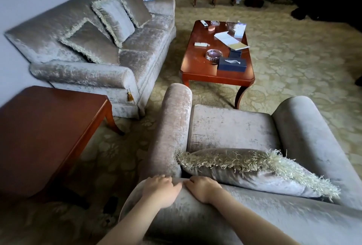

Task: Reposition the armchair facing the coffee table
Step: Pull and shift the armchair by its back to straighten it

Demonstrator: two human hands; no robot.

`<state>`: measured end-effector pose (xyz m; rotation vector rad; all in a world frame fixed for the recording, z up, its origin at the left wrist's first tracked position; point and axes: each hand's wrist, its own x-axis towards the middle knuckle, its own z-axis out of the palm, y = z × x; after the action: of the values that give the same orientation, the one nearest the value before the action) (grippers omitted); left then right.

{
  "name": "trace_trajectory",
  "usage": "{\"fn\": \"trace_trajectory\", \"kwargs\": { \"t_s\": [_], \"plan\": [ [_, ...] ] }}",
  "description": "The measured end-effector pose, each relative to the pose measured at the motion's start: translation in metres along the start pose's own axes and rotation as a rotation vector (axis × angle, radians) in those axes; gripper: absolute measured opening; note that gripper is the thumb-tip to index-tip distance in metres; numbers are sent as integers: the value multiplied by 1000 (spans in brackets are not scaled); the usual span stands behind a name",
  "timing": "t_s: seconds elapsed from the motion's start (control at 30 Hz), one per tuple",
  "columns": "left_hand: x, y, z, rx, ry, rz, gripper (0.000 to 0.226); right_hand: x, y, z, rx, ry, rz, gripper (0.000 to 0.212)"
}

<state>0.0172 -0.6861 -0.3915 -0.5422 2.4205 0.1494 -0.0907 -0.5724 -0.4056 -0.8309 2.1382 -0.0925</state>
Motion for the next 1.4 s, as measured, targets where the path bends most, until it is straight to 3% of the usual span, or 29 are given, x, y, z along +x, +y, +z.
{"fn": "trace_trajectory", "kwargs": {
  "t_s": [0.67, 0.83, 0.9, 0.97, 1.13, 1.27, 1.4],
  "plan": [
    [-1, -1, -1, 6, -2, 17, 52, -21, -2, -2, 19, 67, 16, 56],
    [-1, 3, -7, -37, -33, -34, 56, -52, 21, -7, 11, 93, -19, 55],
    [-1, 12, -13, -80, -35, -128, 68, -62, 37, -8, -3, 114, 19, 58],
    [-1, 33, -18, -108, -17, -166, 79, -68, 58, -11, -1, 134, 29, 58],
    [7, 135, -20, -178, 48, 5, 79, -86, 126, -18, 9, 195, -44, 52],
    [9, 232, -18, -137, 33, 118, 75, -107, 217, -30, -1, 183, -16, 45],
    [12, 328, -22, -273, 40, 68, 85, -139, 322, -45, -32, 169, 51, 44]
  ]
}}
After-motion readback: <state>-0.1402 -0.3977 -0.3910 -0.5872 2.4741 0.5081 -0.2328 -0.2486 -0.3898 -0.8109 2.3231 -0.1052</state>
